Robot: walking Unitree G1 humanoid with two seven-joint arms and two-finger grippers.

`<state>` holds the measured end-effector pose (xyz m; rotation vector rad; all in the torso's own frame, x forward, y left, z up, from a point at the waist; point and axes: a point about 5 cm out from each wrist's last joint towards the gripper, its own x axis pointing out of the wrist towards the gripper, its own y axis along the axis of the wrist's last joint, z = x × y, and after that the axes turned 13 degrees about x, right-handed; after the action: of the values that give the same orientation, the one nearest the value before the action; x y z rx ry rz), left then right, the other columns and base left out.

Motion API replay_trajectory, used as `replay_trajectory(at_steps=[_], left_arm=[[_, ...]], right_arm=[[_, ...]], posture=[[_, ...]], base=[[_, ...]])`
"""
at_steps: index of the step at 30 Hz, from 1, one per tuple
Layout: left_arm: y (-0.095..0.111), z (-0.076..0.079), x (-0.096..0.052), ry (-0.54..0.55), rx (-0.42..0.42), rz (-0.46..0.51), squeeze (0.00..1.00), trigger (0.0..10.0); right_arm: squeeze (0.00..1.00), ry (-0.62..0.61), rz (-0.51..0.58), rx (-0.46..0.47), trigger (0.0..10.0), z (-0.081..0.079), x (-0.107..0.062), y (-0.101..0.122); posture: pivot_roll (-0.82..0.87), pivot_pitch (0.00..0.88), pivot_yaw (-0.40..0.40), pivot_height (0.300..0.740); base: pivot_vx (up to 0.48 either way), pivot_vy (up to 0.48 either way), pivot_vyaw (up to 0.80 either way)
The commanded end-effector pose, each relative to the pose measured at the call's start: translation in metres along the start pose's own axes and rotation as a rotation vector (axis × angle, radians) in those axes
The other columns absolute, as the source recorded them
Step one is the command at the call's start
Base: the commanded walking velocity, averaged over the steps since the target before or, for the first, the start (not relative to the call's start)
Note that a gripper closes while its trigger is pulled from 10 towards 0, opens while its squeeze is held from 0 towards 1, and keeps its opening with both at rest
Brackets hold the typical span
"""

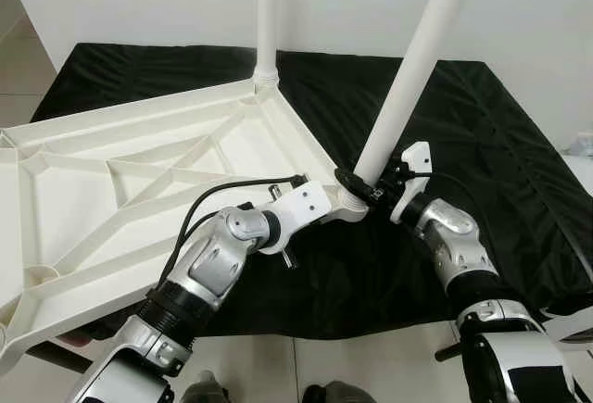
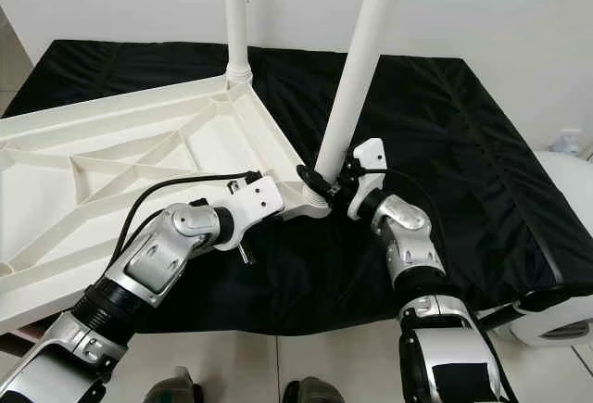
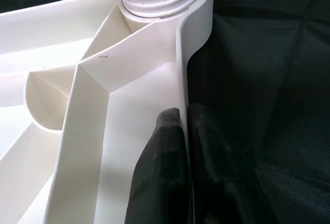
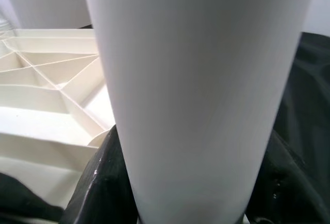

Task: Building children table

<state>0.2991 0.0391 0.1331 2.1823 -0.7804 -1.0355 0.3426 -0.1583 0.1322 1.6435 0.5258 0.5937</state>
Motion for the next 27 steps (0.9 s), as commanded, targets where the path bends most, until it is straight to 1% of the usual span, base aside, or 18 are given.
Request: replay_trajectory(at_steps=[1,2,4,5,7,8,9,10,12,14,16,19,20,22,23,25,26,27], left_arm=[[0.011,0.000,-0.001,0.034,0.040,0.040,0.00,10.0],[0.011,0.000,-0.001,0.034,0.040,0.040,0.00,10.0],[0.011,0.000,0.000,0.034,0.038,0.042,0.00,10.0],[0.011,0.000,0.000,0.034,0.038,0.042,0.00,10.0],[0.012,0.001,0.000,0.033,0.038,0.044,0.00,10.0],[0.012,0.001,0.000,0.033,0.038,0.044,0.00,10.0],[0.012,0.002,0.000,0.031,0.038,0.045,0.00,10.0],[0.012,0.002,0.000,0.031,0.038,0.045,0.00,10.0],[0.013,0.002,0.001,0.030,0.039,0.046,0.00,10.0],[0.013,0.003,0.001,0.027,0.040,0.049,0.00,10.0],[0.013,0.003,0.001,0.027,0.040,0.049,0.00,10.0],[0.013,0.005,0.001,0.023,0.038,0.051,0.00,10.0],[0.013,0.005,0.001,0.023,0.038,0.051,0.00,10.0],[0.013,0.006,0.001,0.021,0.036,0.050,0.00,10.0],[0.013,0.006,0.001,0.021,0.036,0.050,0.00,10.0],[0.013,0.007,0.001,0.020,0.035,0.049,0.00,10.0],[0.013,0.007,0.001,0.021,0.033,0.049,0.00,10.0],[0.013,0.007,0.001,0.021,0.033,0.049,0.00,10.0]], right_arm=[[0.00,-0.081,-0.024,0.006,10.0,0.006,-0.007,-0.008],[0.00,-0.081,-0.024,0.006,10.0,0.006,-0.007,-0.008],[0.00,-0.149,-0.001,0.013,10.0,0.001,-0.005,-0.011],[0.00,-0.149,-0.001,0.013,10.0,0.001,-0.005,-0.011],[0.00,-0.207,0.029,0.014,10.0,-0.004,-0.003,-0.012],[0.00,-0.207,0.029,0.014,10.0,-0.004,-0.003,-0.012],[0.00,-0.239,0.058,0.021,10.0,-0.009,-0.001,-0.013],[0.00,-0.239,0.058,0.021,10.0,-0.009,-0.001,-0.013],[0.00,-0.253,0.071,0.032,10.0,-0.012,0.000,-0.014],[0.00,-0.334,0.131,0.085,10.0,-0.019,0.005,-0.013],[0.00,-0.334,0.131,0.085,10.0,-0.019,0.005,-0.013],[0.00,-0.439,0.195,0.152,10.0,-0.032,0.015,-0.013],[0.00,-0.439,0.195,0.152,10.0,-0.032,0.015,-0.013],[0.00,-0.502,0.206,0.165,10.0,-0.042,0.022,-0.015],[0.00,-0.502,0.206,0.165,10.0,-0.042,0.022,-0.015],[0.00,-0.534,0.203,0.175,10.0,-0.050,0.028,-0.018],[0.00,-0.524,0.200,0.182,10.0,-0.057,0.032,-0.019],[0.00,-0.524,0.200,0.182,10.0,-0.057,0.032,-0.019]], posture=[[0.02,0.000,-0.064,0.740],[0.02,0.000,-0.064,0.740],[0.01,0.000,-0.067,0.740],[0.01,0.000,-0.067,0.740],[0.01,0.000,-0.067,0.740],[0.01,0.000,-0.067,0.740],[0.01,0.000,-0.069,0.740],[0.01,0.000,-0.069,0.740],[0.01,0.000,-0.069,0.740],[0.01,0.000,-0.068,0.740],[0.01,0.000,-0.068,0.740],[0.01,0.000,-0.070,0.740],[0.01,0.000,-0.070,0.740],[0.01,0.000,-0.072,0.740],[0.01,0.000,-0.072,0.740],[0.01,0.000,-0.074,0.740],[0.01,0.000,-0.074,0.740],[0.01,0.000,-0.074,0.740]], base=[[0.000,0.000,0.00],[0.000,0.000,0.00],[0.000,0.000,0.00],[0.000,0.000,0.00],[0.000,0.000,0.00],[0.000,0.000,0.00],[0.000,0.000,0.00],[0.000,0.000,0.00],[0.000,0.000,0.00],[0.000,0.000,0.00],[0.000,0.000,0.00],[0.000,0.000,0.00],[0.000,0.000,0.00],[0.000,0.000,0.00],[0.000,0.000,0.00],[0.000,0.000,0.00],[0.000,0.000,0.00],[0.000,0.000,0.00]])
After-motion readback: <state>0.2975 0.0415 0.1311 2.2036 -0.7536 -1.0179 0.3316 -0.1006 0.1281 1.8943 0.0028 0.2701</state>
